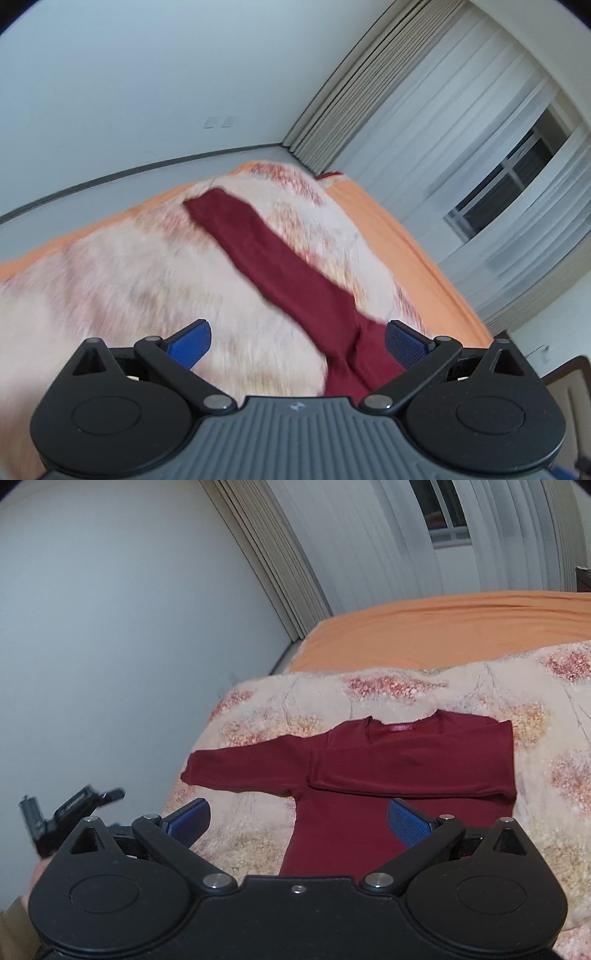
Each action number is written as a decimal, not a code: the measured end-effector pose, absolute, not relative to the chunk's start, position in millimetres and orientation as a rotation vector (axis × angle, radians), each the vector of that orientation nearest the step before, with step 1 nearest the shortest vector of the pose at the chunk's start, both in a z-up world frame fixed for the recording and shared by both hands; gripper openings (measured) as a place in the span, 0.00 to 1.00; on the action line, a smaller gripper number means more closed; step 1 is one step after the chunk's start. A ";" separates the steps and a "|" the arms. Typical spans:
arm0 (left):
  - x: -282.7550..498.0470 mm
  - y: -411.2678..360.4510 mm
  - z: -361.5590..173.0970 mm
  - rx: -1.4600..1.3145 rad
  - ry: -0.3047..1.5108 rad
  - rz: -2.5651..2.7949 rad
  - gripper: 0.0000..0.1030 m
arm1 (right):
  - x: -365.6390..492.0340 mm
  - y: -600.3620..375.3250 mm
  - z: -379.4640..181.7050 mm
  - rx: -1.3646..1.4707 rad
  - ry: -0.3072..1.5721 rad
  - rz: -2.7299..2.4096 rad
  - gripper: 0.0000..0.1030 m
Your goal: Fold small clothes
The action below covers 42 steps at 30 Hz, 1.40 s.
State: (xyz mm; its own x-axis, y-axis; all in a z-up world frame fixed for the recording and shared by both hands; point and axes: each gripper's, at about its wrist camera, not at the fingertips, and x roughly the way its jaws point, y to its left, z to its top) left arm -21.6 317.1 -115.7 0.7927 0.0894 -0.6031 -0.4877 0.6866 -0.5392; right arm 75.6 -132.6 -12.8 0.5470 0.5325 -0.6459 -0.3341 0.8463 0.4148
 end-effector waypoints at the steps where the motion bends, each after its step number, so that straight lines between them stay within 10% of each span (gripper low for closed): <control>1: -4.2 341.5 -128.7 -0.759 0.578 0.344 0.99 | 79.8 -115.7 -15.4 0.249 0.867 0.504 0.99; 7: 100.7 464.5 -229.1 -0.803 0.601 0.395 0.92 | 84.1 -40.2 -36.6 0.233 0.954 0.429 0.97; 12: 154.0 518.3 -303.3 -0.941 0.629 0.419 0.37 | 80.2 -3.7 -52.7 0.207 1.028 0.379 0.96; 22: 163.5 544.9 -356.7 -1.232 0.532 0.406 0.52 | 86.8 44.5 -61.1 0.162 1.054 0.407 0.96; 25: 162.6 551.8 -364.3 -1.324 0.478 0.361 0.05 | 90.6 52.4 -63.9 0.170 1.054 0.418 0.96; 34: 204.6 412.7 -247.7 -0.163 0.507 0.157 0.04 | 134.6 52.3 -89.6 0.280 1.048 0.437 0.95; 42: 215.0 240.6 -308.3 0.432 0.571 -0.197 0.05 | 204.9 37.5 -143.7 0.506 1.078 0.502 0.95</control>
State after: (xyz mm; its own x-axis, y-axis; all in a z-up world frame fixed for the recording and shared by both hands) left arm 215.0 240.6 -308.3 0.8259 -0.0619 -0.5604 0.2972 0.8924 0.3395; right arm 204.9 37.5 -143.7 0.3861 0.6099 -0.6921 -0.1364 0.7797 0.6111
